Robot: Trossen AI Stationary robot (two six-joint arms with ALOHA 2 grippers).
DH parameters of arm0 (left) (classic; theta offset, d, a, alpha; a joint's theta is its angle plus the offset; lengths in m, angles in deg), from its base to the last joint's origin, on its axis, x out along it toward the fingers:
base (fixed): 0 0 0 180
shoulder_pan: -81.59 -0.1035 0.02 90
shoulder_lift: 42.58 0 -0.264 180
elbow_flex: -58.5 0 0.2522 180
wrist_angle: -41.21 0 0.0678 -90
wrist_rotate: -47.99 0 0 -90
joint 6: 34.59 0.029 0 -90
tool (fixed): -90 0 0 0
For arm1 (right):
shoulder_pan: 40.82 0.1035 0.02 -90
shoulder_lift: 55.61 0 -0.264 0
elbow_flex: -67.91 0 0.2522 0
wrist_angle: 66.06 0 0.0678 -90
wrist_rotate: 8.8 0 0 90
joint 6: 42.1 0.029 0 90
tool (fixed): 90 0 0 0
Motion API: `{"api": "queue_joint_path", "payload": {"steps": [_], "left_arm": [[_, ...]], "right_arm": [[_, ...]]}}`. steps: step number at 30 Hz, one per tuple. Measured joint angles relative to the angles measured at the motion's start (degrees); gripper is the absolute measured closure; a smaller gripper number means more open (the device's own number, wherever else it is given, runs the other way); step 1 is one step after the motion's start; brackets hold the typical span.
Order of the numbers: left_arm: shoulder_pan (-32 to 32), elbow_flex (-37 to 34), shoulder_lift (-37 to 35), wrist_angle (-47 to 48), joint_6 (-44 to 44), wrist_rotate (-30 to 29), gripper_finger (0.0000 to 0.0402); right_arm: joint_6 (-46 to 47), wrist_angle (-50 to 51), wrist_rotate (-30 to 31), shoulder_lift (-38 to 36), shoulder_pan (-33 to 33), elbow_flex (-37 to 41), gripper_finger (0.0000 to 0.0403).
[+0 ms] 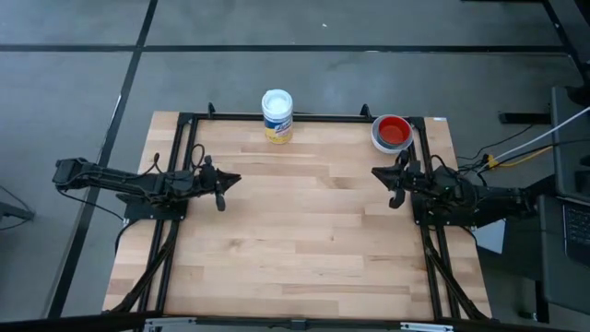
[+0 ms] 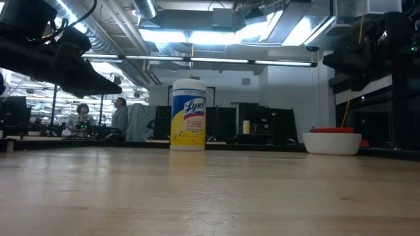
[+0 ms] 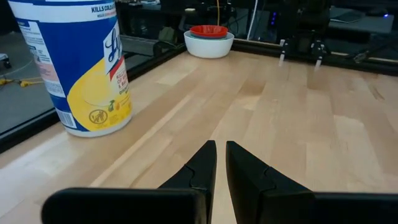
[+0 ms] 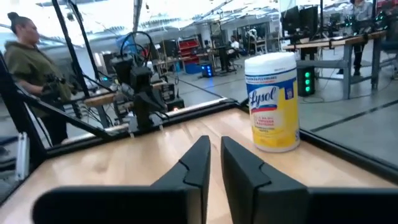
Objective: Nest bowls inside each other
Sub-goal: Return to Home Position
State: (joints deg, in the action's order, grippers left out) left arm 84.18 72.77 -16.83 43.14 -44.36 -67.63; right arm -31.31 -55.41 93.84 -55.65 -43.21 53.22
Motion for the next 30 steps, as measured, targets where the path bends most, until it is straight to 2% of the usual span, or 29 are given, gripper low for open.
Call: {"api": "queue_joint_path", "payload": {"steps": [8, 30], "left_arm": [[0.00, 0.00, 0.00, 0.00, 0.01, 0.00, 0.0370], [0.00, 0.00, 0.00, 0.00, 0.01, 0.00, 0.0371]], "right_arm": [[-0.61, 0.10, 0.00, 0.00, 0.00, 0.00, 0.0381], [-0.79, 0.13, -0.02, 0.00, 0.00, 0.00, 0.0383]]}}
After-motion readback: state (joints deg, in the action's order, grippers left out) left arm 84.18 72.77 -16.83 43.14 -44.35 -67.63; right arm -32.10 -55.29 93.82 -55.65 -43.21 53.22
